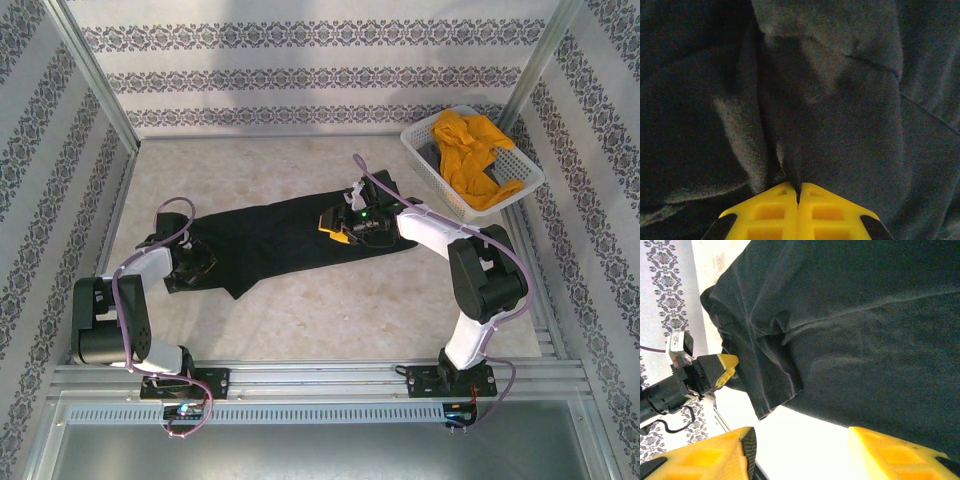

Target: Fold and stack the t-shirts

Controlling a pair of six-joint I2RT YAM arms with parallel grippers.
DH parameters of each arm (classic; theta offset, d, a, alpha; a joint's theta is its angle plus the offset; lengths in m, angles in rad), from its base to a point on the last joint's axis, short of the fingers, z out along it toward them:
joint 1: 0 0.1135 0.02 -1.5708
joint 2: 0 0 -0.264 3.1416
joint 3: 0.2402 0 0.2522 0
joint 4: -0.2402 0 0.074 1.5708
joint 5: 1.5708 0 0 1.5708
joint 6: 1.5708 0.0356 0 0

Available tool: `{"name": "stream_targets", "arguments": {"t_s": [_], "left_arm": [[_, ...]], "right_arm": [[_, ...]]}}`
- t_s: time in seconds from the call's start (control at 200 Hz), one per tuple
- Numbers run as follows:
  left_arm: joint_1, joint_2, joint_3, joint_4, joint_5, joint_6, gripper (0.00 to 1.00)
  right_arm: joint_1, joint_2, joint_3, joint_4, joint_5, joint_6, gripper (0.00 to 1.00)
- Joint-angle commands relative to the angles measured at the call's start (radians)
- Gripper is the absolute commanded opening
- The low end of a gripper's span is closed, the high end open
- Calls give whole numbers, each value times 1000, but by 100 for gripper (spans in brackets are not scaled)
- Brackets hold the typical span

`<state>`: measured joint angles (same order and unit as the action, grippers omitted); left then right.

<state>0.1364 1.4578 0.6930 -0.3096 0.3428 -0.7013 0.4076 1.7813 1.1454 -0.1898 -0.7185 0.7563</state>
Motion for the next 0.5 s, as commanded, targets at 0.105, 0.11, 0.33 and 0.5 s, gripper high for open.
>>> {"name": "stream_targets", "arguments": {"t_s": [0.105, 0.11, 0.33, 0.5], "left_arm": [[-11, -75, 61, -100, -70, 19, 0], [-11, -76, 63, -102, -70, 18, 0], [-9, -91, 114, -160, -106, 19, 0], [0, -56, 174, -183, -120, 36, 0]], "right_arm": [[-17, -32, -7, -9, 19, -5, 52], [-18, -32, -7, -10, 18, -5, 52], [-26, -33, -6, -16, 17, -8, 52], [-28, -34, -4, -19, 16, -8, 52]]}}
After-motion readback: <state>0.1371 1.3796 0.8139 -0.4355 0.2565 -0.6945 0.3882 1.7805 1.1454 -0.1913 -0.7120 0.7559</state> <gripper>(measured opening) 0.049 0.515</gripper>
